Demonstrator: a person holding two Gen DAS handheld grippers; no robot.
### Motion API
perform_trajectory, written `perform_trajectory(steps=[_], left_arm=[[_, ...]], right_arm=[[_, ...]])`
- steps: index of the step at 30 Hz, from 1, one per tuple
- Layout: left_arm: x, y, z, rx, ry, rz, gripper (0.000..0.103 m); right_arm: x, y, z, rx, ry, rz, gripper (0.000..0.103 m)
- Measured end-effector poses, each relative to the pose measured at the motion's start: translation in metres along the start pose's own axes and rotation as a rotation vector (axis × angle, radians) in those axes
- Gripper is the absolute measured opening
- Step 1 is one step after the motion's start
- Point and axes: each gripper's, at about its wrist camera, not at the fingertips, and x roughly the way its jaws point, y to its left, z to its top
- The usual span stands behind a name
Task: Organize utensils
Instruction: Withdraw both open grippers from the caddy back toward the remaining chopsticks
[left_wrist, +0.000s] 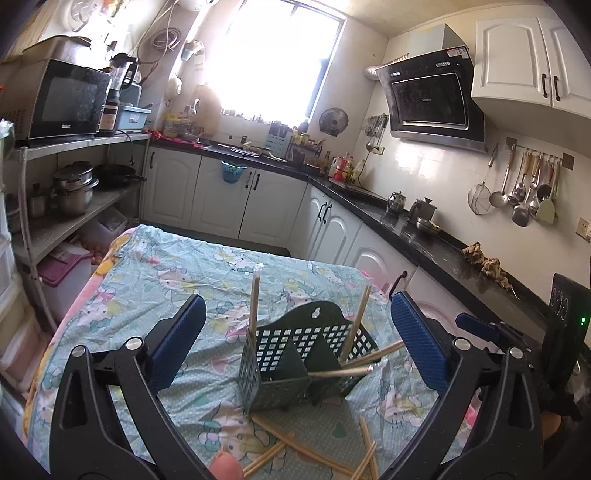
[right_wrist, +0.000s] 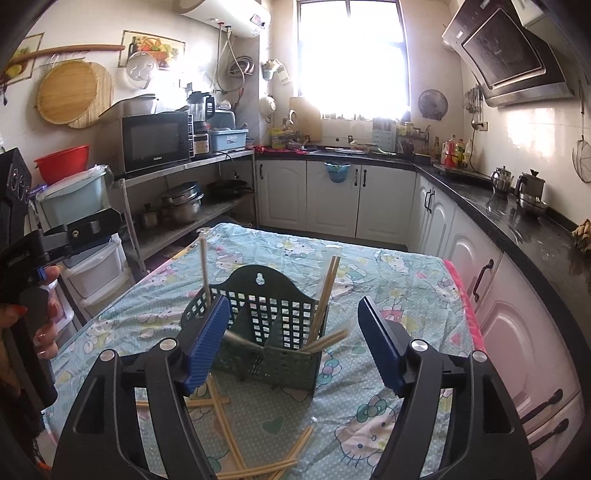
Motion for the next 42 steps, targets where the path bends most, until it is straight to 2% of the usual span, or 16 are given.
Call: perform_trajectory(steps=[17,31,42], left_arm=[[-0.019,0.013,-0.041,-0.006,0.078,-0.006,0.092],[-0.012,0.032,-0.092,0.017,0.215,0.051,0.092],[0.004,0.027,-0.135,0.083,0.325,0.049,0.092]], right_arm=[[-0.012,0.019,-0.033,-0.034,0.061,0.008,0.073],[-0.012,0.015,-0.072,-0.012,0.145,0.0,0.073],[-0.004,0.014,-0.112,0.013,0.235,-0.005,0.073]])
